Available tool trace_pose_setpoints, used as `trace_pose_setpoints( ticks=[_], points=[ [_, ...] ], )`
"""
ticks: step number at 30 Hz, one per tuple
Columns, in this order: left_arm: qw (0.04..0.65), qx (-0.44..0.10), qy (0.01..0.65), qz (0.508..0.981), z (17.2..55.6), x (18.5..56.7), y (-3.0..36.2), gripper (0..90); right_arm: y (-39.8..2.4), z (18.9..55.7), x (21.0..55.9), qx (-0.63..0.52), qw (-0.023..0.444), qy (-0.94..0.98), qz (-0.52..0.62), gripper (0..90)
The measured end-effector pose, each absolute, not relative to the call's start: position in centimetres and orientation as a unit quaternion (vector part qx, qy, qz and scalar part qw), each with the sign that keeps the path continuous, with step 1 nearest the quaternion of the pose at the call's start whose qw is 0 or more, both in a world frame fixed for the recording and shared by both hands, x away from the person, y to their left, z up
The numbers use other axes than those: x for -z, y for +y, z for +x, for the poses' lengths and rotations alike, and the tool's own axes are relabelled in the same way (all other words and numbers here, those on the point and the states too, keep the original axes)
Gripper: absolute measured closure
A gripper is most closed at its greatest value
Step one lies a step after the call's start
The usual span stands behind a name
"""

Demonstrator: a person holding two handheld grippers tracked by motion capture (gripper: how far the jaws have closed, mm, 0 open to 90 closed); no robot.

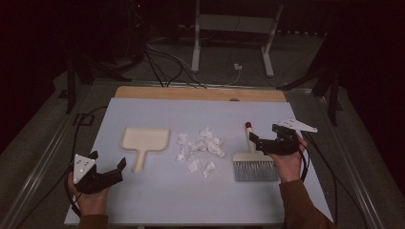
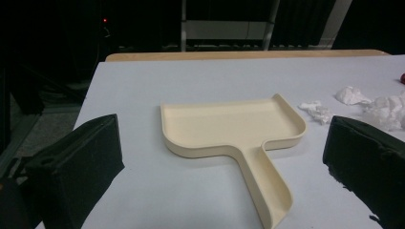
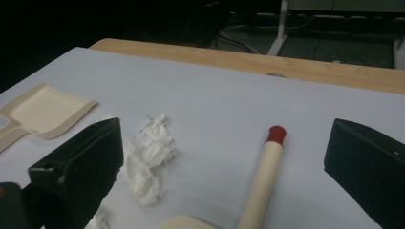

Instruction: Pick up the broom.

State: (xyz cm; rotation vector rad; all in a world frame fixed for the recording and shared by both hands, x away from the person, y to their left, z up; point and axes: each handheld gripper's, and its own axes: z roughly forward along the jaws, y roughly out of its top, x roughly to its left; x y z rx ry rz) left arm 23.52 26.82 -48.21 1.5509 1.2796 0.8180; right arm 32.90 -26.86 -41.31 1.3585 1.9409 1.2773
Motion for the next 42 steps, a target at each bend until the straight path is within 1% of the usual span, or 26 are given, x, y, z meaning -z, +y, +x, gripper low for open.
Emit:
trace_pose_setpoints(
  ticks=[8, 26, 42],
  points=[
    [0.465, -0.334, 0.525, 0.630, 23.5, 48.4, 26.9, 0.6, -27.0, 34.8, 40.9, -0.450, 0.232, 0.700, 0.504, 0.0],
    [0.463, -0.337, 0.528, 0.628, 23.6, 48.6, 26.9, 0.6, -26.3, 39.3, 42.3, -0.405, 0.214, 0.707, 0.539, 0.0],
    [0.462, -0.337, 0.532, 0.625, 23.5, 48.7, 27.1, 0.6, -25.4, 42.0, 43.0, -0.377, 0.205, 0.714, 0.553, 0.0]
  ],
)
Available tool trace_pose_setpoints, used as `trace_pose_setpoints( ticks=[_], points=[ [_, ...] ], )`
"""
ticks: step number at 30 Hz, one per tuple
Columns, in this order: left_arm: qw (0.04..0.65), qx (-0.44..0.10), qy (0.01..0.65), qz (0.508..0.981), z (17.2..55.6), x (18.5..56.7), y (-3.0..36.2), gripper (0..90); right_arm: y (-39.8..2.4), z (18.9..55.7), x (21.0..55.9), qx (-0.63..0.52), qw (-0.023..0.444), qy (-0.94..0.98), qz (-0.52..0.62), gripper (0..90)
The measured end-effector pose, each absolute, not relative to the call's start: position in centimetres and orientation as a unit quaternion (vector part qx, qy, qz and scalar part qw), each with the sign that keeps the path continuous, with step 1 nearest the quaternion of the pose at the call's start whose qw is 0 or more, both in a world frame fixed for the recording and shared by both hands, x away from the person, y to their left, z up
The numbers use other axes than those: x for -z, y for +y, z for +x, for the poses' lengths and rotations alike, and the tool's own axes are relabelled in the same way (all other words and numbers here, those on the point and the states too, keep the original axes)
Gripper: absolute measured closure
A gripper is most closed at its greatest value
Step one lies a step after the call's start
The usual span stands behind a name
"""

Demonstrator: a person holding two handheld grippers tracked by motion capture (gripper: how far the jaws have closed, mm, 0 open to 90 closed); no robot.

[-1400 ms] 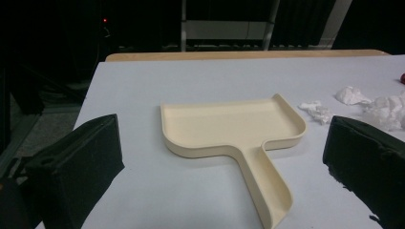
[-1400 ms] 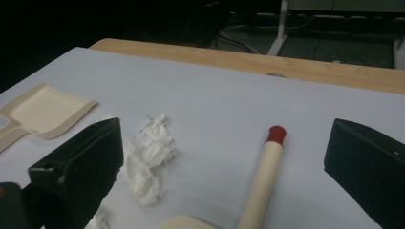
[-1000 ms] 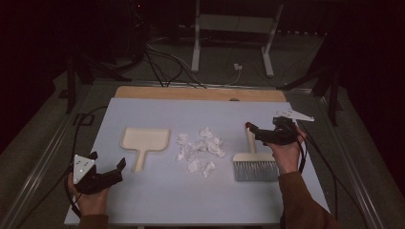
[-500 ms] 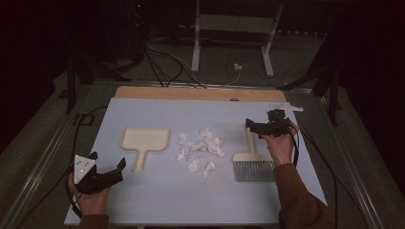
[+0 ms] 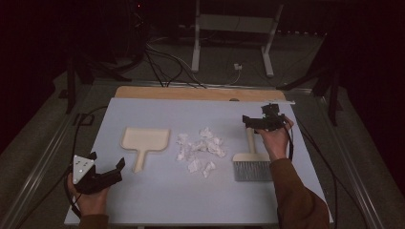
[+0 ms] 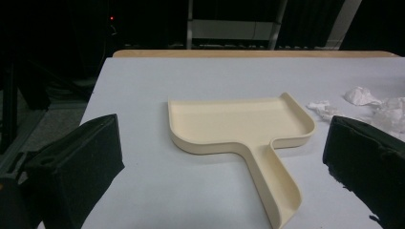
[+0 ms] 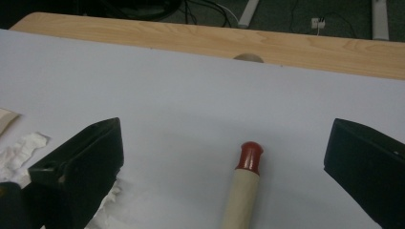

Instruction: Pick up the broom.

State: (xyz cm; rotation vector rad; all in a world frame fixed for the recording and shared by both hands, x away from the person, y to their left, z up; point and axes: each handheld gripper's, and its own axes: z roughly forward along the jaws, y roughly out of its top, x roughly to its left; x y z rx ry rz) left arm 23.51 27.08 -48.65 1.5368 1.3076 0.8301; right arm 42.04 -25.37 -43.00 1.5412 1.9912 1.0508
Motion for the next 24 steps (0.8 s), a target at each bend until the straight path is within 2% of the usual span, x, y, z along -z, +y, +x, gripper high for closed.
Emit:
trace_pose_setpoints(
  ticks=[24],
  points=[
    [0.459, -0.337, 0.536, 0.623, 23.6, 48.8, 27.1, 0.6, -24.9, 45.6, 46.2, -0.319, 0.186, 0.726, 0.580, 0.0]
  ],
)
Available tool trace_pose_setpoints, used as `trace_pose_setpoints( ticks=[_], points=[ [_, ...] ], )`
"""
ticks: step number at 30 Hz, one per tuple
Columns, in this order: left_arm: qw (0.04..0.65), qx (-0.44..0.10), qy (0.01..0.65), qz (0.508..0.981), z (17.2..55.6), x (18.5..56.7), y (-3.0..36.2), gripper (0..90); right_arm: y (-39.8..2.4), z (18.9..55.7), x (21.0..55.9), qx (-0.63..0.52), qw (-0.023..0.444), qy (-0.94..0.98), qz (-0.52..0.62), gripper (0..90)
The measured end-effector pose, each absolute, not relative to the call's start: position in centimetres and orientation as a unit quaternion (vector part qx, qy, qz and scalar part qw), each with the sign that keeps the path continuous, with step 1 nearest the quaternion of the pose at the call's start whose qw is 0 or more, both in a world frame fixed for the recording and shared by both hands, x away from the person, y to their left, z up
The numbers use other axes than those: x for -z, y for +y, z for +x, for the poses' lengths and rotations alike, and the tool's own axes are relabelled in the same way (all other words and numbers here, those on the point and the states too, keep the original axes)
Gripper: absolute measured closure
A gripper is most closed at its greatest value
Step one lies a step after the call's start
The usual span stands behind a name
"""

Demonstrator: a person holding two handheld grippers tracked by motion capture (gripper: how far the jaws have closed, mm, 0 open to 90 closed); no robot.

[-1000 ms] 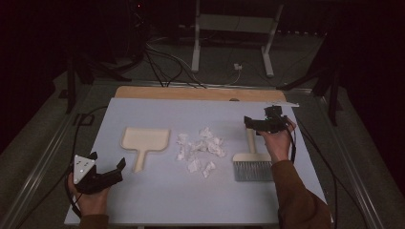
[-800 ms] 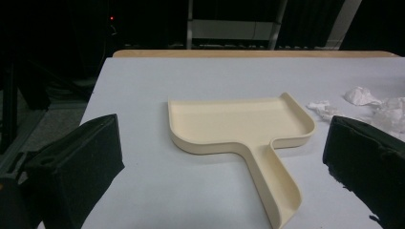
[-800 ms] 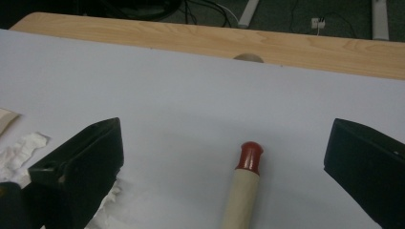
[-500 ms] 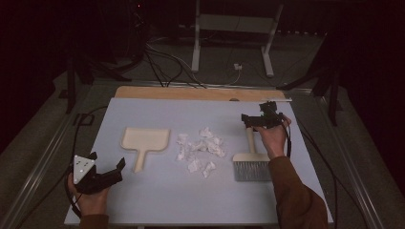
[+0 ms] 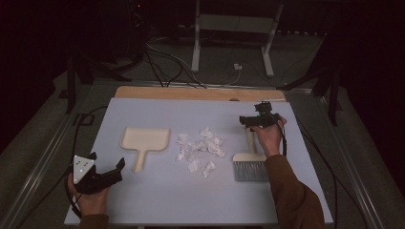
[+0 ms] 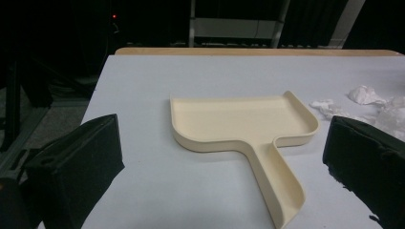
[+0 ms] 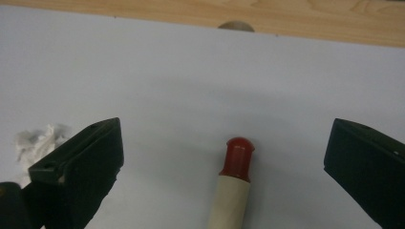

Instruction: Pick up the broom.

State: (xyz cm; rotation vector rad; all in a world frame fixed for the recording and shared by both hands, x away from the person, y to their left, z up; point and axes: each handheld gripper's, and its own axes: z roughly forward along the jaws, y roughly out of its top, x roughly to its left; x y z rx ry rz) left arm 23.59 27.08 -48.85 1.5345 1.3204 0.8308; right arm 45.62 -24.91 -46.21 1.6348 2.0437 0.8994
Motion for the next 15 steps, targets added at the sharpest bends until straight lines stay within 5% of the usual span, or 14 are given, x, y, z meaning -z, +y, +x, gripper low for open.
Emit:
trace_pose_setpoints(
  ticks=[15],
  points=[
    [0.458, -0.337, 0.537, 0.623, 23.6, 48.9, 27.1, 0.6, -24.9, 47.1, 48.5, -0.264, 0.152, 0.736, 0.604, 8.0]
  ],
)
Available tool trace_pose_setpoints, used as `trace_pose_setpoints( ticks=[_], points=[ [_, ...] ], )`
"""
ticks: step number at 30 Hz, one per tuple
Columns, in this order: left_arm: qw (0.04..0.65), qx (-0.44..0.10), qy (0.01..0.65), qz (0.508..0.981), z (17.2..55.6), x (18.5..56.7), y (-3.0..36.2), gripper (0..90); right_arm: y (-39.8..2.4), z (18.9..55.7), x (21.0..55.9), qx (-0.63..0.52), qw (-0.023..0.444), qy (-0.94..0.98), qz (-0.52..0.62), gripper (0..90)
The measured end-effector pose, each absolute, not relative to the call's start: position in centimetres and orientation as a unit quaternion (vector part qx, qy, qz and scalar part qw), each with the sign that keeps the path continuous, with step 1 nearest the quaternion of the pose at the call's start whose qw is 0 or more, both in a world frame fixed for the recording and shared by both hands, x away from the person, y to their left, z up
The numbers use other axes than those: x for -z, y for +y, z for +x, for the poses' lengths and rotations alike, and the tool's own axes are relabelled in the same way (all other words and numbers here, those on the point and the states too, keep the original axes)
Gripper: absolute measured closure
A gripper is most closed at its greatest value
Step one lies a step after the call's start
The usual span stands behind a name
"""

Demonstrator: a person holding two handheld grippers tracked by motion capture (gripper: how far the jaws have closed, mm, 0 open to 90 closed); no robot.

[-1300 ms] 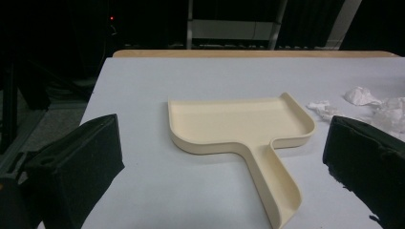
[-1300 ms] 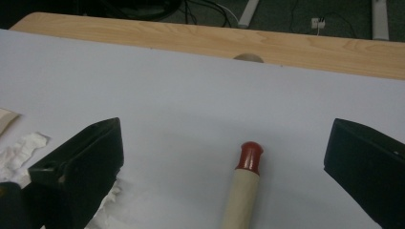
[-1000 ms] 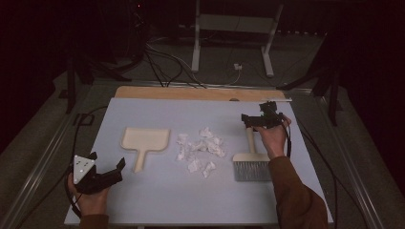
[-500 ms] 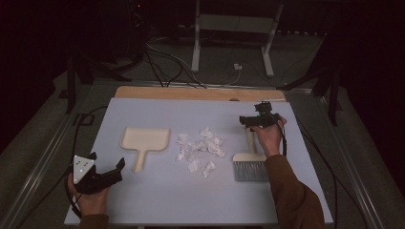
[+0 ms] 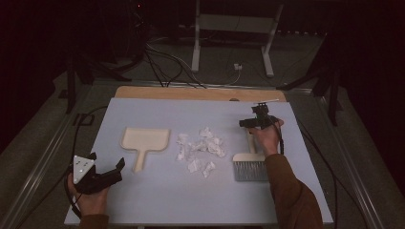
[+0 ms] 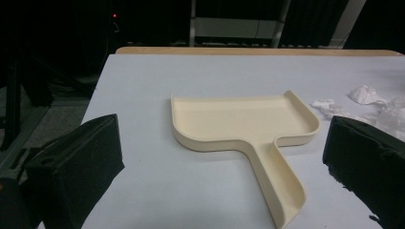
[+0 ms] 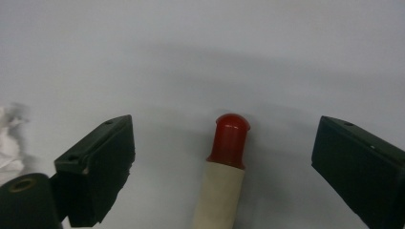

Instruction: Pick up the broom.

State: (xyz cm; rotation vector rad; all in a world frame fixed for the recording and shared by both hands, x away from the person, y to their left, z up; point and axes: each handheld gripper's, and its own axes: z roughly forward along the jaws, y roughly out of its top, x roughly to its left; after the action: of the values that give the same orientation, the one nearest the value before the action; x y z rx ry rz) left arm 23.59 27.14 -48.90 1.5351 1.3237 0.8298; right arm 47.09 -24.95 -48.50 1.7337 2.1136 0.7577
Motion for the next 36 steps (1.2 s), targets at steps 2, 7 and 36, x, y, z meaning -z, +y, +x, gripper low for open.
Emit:
trace_pose_setpoints(
  ticks=[2, 7, 36],
  points=[
    [0.458, -0.336, 0.538, 0.623, 23.6, 48.9, 27.1, 0.6, -24.9, 47.4, 49.0, -0.256, 0.145, 0.734, 0.612, 13.6],
    [0.457, -0.336, 0.538, 0.623, 23.6, 49.0, 27.1, 0.6, -24.7, 47.8, 49.9, -0.244, 0.139, 0.731, 0.621, 21.2],
    [0.452, -0.337, 0.537, 0.627, 23.6, 49.1, 26.9, 0.7, -22.9, 47.4, 49.7, -0.234, 0.200, 0.731, 0.609, 70.3]
  ],
)
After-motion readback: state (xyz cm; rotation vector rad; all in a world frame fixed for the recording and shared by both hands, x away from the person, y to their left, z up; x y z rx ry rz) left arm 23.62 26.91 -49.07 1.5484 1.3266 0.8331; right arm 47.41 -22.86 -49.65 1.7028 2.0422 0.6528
